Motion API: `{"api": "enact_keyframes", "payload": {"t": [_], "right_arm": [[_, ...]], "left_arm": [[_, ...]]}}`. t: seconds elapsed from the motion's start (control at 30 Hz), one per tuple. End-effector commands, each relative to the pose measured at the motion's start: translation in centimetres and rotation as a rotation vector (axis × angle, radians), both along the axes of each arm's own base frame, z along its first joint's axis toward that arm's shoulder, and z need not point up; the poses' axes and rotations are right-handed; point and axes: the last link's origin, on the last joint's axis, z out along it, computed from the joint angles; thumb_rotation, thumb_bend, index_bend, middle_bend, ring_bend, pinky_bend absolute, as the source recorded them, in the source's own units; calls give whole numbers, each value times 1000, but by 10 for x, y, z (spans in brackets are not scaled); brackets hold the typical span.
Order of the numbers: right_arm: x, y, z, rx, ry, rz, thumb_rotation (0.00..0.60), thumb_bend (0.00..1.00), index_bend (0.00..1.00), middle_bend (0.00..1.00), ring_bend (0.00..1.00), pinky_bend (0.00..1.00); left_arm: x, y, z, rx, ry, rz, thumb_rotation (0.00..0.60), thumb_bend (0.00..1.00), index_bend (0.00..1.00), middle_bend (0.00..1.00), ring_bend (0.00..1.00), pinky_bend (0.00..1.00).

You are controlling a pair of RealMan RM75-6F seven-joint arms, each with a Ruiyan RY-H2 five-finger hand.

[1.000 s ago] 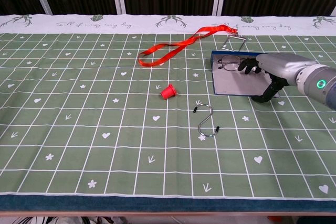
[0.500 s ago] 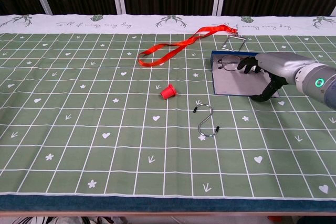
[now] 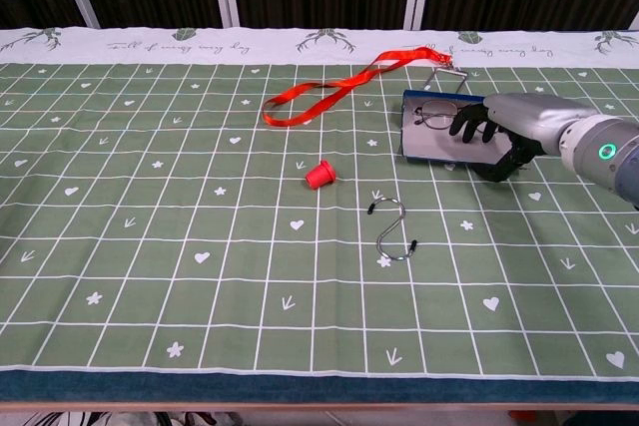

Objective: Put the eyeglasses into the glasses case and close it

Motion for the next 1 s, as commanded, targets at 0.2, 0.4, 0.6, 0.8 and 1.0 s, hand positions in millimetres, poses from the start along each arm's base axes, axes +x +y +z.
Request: {"api": "enact_keyframes", "payload": {"t": [0.2,0.4,0.6,0.8,1.0], "right_arm": [[6,-7,6,-27,-7,15,600,519,260,280,284,203],[11,-17,11,-58,9,34,600,519,261,280,284,203],[13,-29,12,-68,4,20,600,519,266,280,284,203],[13,-38,10,-67,6,11,600,519,270,280,284,203],[12,-41,6,-56,4,2,600,519,324,282,284,203]], "left_arm": [[0,0,0,-2,0,1,600,351,102,0,0,0],[0,0,0,-2,0,1,600,351,102,0,0,0],[0,0,0,-4,-1,1,600,353,102,0,0,0],[0,0,0,-5,-4,3,600,353,104,0,0,0],[0,0,1,-4,-9,4,600,353,105,0,0,0]]}}
